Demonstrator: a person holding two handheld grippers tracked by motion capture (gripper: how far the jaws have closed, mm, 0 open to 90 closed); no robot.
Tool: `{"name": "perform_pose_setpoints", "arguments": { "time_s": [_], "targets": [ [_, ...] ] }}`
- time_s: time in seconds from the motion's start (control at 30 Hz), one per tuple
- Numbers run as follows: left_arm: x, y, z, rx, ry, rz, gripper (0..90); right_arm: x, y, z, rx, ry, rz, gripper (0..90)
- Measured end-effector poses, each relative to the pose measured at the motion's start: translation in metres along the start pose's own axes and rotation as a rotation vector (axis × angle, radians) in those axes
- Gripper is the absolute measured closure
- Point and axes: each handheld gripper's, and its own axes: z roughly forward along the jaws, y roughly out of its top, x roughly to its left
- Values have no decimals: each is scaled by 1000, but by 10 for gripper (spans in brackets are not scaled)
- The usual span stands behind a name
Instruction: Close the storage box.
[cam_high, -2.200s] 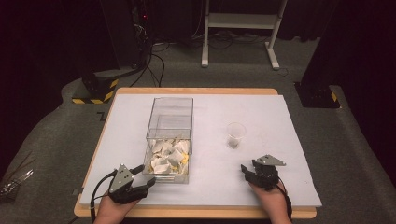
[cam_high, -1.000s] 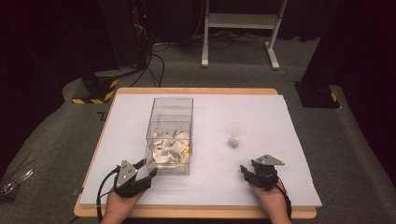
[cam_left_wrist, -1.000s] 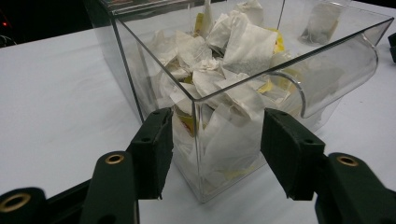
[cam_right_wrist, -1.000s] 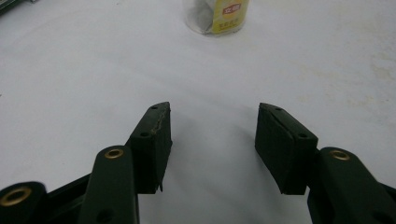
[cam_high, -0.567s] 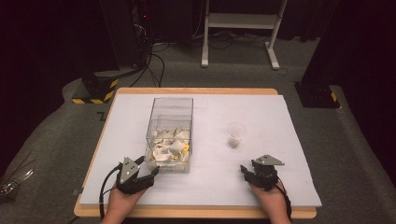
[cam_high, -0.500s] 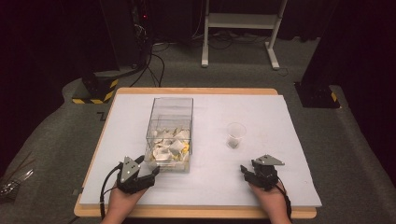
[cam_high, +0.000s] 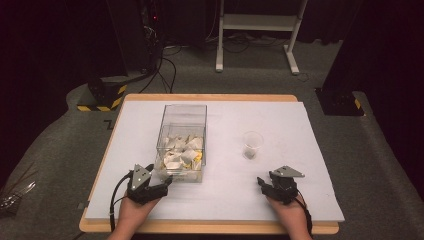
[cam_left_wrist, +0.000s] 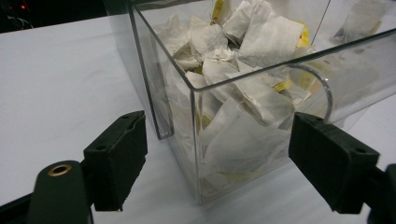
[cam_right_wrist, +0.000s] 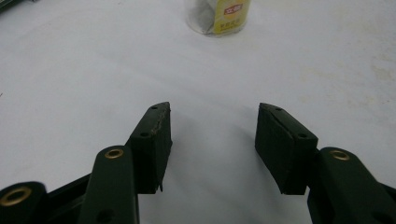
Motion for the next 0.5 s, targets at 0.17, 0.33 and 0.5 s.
{"name": "perform_pose_setpoints", "arguments": {
  "time_s": [0.17,0.33,0.5],
  "targets": [
    [0,3,5,1,6,3,190,0,0,0,1,2,-5,457],
    [2,6,11,4,5,-9,185,1,0,0,5,-2,-12,457],
    [4,9,15,5,12,-3,178,2,0,0,6,-4,-20,457]
  ]
}}
